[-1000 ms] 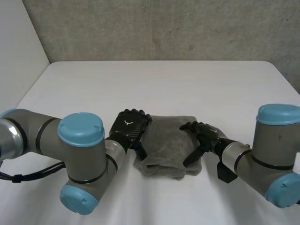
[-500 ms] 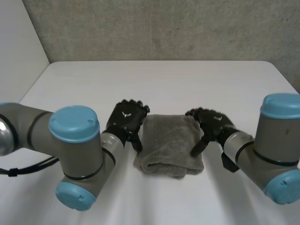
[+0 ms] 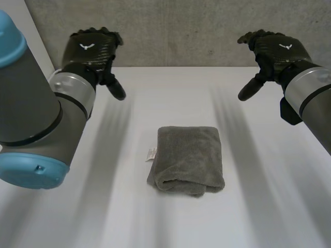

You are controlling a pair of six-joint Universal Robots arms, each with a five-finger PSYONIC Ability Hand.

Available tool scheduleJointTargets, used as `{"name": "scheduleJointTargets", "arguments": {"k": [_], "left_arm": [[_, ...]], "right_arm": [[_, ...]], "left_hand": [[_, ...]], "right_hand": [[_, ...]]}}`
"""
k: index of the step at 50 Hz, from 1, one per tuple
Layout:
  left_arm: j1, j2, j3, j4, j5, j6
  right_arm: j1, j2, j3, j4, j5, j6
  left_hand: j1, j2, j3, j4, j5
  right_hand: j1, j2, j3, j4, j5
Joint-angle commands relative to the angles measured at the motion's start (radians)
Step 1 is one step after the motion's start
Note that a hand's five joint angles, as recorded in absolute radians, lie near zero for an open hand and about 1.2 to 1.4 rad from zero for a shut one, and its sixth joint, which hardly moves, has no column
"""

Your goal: Fold the towel.

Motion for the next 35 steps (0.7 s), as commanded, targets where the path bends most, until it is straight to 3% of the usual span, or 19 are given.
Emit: {"name": "scheduleJointTargets", "arguments": {"k": [1,26,33,35], "left_arm": [[0.015,0.011,0.019,-0.038,-0.039,0.001],[0.027,0.010,0.016,-0.056,-0.034,-0.023],[0.030,0.010,0.004,-0.051,-0.002,-0.025],[0.032,0.010,0.003,-0.051,0.001,-0.025]], "right_arm": [[0.002,0.003,-0.006,-0.001,0.014,-0.028],[0.002,0.004,0.008,-0.001,0.008,-0.030],[0.019,0.095,0.031,0.031,-0.076,-0.044],[0.019,0.174,0.045,0.065,-0.149,-0.079]], "left_hand": [[-0.105,-0.061,-0.052,-0.059,-0.040],[-0.105,-0.061,-0.052,-0.059,-0.040],[-0.105,-0.061,-0.052,-0.059,-0.040],[-0.105,-0.061,-0.052,-0.059,-0.040]], "right_hand": [[-0.023,-0.052,-0.044,-0.076,-0.060],[-0.023,-0.052,-0.044,-0.076,-0.060],[-0.023,-0.052,-0.044,-0.076,-0.060],[-0.023,-0.052,-0.044,-0.076,-0.060]]}}
